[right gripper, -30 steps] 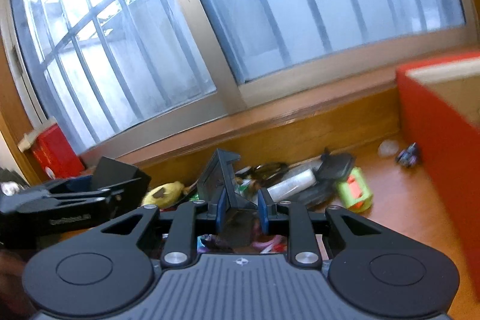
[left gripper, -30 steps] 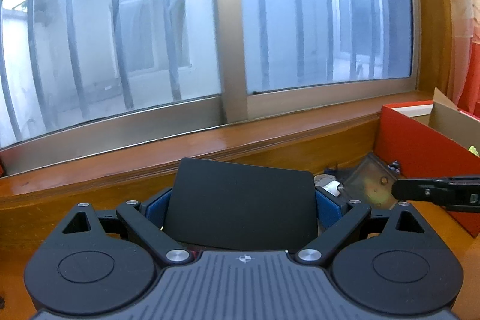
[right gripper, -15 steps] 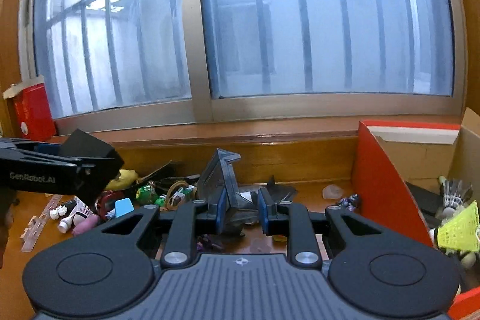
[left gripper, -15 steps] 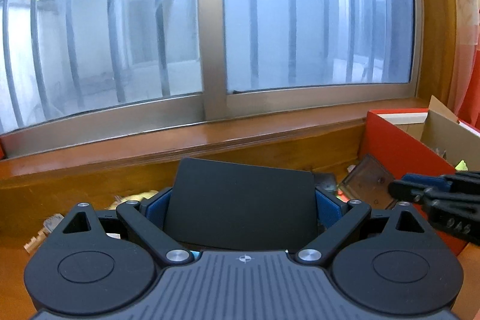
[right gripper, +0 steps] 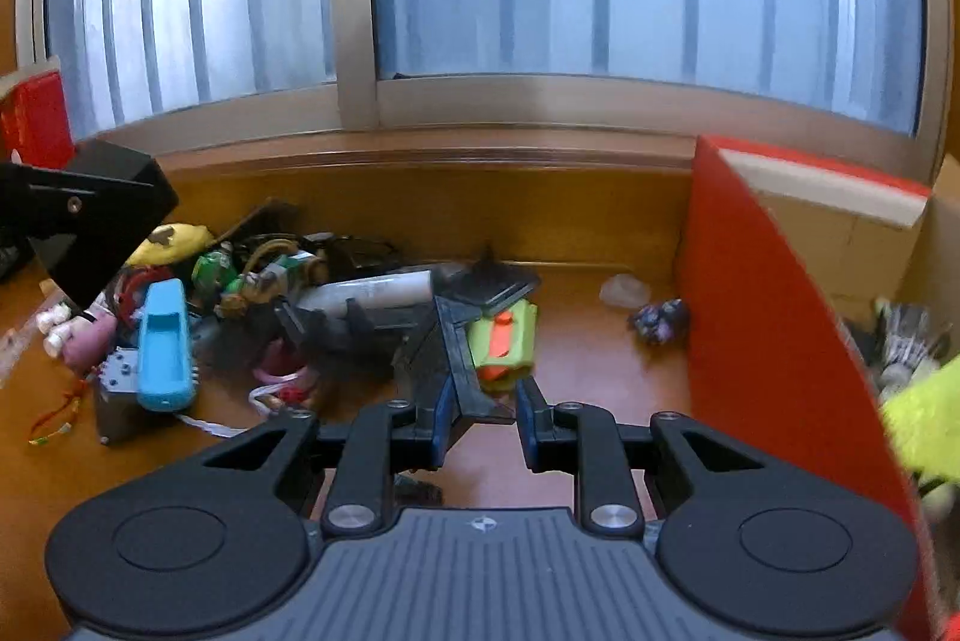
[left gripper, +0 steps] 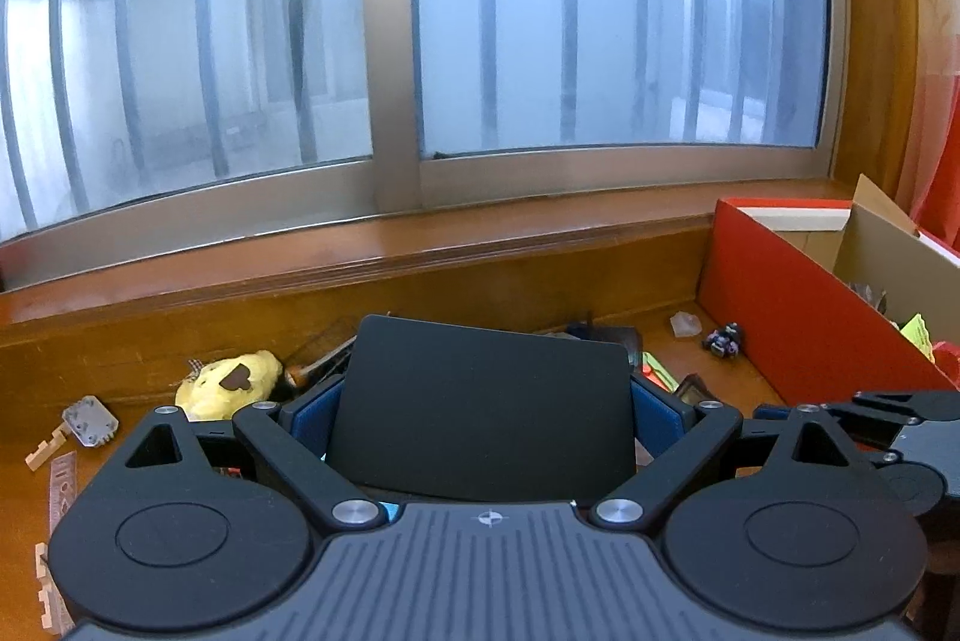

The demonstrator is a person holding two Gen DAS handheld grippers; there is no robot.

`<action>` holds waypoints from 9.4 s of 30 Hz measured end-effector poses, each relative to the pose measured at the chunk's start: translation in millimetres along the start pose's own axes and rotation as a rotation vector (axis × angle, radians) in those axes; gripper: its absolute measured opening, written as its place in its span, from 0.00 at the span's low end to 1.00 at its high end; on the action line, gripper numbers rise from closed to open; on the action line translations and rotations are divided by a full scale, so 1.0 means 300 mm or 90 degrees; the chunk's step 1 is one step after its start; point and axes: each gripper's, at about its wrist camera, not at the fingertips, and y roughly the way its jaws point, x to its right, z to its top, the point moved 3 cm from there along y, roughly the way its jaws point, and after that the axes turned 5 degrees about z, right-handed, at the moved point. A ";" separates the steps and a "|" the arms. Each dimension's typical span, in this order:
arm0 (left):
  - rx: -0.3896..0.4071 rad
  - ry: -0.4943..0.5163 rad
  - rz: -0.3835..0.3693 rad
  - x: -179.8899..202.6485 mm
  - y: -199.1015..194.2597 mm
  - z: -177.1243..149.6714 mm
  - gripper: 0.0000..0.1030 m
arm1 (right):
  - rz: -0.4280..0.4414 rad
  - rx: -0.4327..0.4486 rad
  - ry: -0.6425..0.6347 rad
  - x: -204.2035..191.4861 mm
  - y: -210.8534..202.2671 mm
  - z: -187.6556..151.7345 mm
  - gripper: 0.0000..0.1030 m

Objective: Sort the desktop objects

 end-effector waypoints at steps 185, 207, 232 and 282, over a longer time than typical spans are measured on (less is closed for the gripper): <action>-0.104 0.073 -0.151 -0.027 0.317 -0.189 0.51 | 0.035 -0.027 0.120 -0.086 0.313 0.158 0.64; -0.029 0.138 -0.153 0.025 0.214 -0.158 0.52 | 0.031 0.037 0.166 -0.053 0.085 0.186 0.64; 0.044 0.044 -0.131 0.125 0.004 -0.013 0.52 | 0.099 0.146 0.169 0.092 -0.294 0.284 0.64; 0.038 0.151 -0.225 0.994 0.283 0.266 0.52 | -0.008 0.147 0.288 0.897 -0.477 0.082 0.64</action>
